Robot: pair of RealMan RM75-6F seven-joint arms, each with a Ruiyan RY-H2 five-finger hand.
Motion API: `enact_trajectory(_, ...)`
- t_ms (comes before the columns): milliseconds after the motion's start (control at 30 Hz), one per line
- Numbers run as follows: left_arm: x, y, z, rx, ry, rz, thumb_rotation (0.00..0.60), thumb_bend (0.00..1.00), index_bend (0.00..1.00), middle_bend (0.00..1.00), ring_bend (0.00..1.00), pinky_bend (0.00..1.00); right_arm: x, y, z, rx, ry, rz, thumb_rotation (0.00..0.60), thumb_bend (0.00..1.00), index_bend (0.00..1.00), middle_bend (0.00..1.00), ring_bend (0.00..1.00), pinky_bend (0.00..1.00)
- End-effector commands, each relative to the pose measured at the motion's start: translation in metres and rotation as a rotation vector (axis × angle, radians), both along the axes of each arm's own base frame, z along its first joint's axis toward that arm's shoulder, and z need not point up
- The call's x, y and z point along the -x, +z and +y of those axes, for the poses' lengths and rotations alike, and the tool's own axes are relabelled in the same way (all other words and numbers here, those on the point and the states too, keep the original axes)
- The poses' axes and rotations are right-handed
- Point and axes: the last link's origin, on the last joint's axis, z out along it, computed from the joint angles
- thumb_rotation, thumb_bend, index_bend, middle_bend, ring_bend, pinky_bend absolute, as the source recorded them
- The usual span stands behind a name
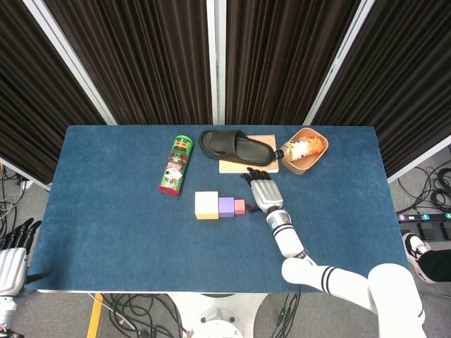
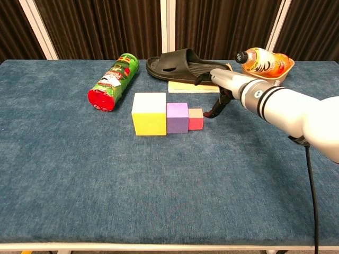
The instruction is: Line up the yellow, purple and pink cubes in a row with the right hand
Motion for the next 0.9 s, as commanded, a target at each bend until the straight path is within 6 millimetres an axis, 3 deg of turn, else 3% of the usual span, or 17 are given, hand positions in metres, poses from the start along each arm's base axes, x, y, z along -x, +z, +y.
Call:
enact_trajectory(33,0.0,0.001,0.0,-0.003,-0.004,0.0,0.6,0.06,0.13,0.16,0.11,0.16,0.002,0.001,0.001,0.001,-0.002,-0.003,0.6,0.17,0.14,0.01,0.0,0.0)
enact_trajectory(233,0.0,0.003,0.0,-0.011,-0.002,0.0,0.6,0.06,0.14,0.16,0.11,0.16,0.006,0.018,0.005,0.04,0.016,-0.032,0.6,0.17,0.14,0.01,0.0,0.0)
enact_trajectory(367,0.0,0.003,0.0,-0.013,-0.005,-0.001,0.6,0.06,0.14,0.16,0.11,0.16,0.024,0.058,0.018,0.127,0.054,-0.053,0.6,0.17,0.13,0.03,0.0,0.0)
enact_trajectory(600,-0.007,-0.002,0.01,-0.005,-0.036,-0.005,0.6,0.06,0.13,0.16,0.11,0.16,0.086,0.144,0.083,0.271,0.096,-0.071,0.6,0.26,0.13,0.11,0.0,0.0)
enact_trajectory(800,-0.015,-0.007,0.018,0.003,-0.064,-0.006,0.6,0.06,0.14,0.16,0.11,0.16,0.135,0.182,0.142,0.285,0.067,-0.083,0.6,0.26,0.11,0.06,0.0,0.0)
enact_trajectory(900,-0.019,-0.007,0.021,0.002,-0.075,-0.003,0.6,0.06,0.14,0.16,0.11,0.16,0.148,0.195,0.166,0.332,0.061,-0.05,0.6,0.25,0.1,0.05,0.0,0.0)
